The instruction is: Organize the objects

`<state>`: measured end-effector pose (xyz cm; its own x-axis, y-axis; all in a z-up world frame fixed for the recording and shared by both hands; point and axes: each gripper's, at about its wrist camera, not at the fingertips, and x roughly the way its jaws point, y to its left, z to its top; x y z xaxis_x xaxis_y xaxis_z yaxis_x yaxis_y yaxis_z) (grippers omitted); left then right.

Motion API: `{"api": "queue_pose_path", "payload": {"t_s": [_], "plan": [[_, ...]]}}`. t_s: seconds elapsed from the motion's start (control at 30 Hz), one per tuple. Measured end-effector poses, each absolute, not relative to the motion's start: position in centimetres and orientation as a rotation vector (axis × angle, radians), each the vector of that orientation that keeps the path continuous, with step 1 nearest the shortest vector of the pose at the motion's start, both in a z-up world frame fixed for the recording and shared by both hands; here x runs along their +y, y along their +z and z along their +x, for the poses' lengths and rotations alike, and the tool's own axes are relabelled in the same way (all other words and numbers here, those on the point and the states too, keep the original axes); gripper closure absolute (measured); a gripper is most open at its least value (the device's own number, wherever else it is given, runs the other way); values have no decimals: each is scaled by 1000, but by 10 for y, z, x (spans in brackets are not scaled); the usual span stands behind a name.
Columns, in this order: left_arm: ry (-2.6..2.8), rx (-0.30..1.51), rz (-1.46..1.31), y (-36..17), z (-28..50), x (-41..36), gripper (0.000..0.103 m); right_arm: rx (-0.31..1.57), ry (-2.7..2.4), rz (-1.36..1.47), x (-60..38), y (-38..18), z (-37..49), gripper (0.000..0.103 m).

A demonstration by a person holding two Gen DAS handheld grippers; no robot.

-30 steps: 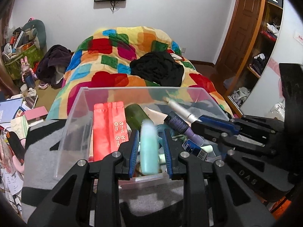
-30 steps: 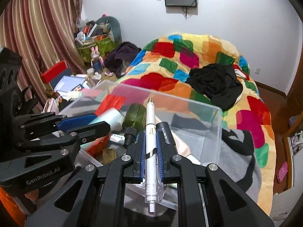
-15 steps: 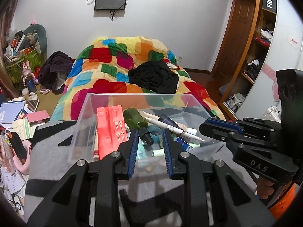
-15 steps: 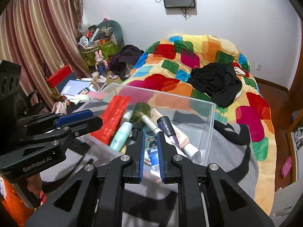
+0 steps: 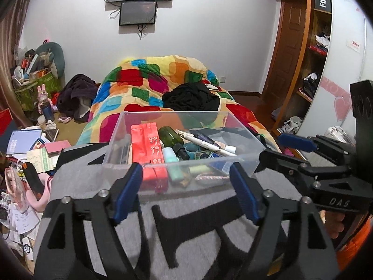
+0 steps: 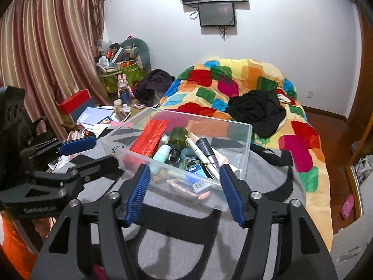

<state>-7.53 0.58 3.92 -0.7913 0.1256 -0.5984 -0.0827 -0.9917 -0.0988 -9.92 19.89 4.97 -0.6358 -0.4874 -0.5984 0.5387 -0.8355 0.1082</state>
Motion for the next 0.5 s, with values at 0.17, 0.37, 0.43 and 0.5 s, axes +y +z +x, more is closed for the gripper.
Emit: {"api": "queue_pose_path", "payload": {"t_s": [0.17, 0.37, 0.43, 0.5], "plan": [[2877, -102, -972, 33, -65, 8, 12, 110, -2448, 854, 205, 43, -92, 33], [2883, -106, -989, 23, -61, 12, 11, 105, -2449, 890, 207, 30, -88, 32], [2883, -107, -998, 21, -61, 12, 11, 109, -2452, 895, 208, 27, -88, 32], [2882, -115, -998, 19, -60, 12, 11, 105, -2452, 895, 209, 27, -86, 32]]}}
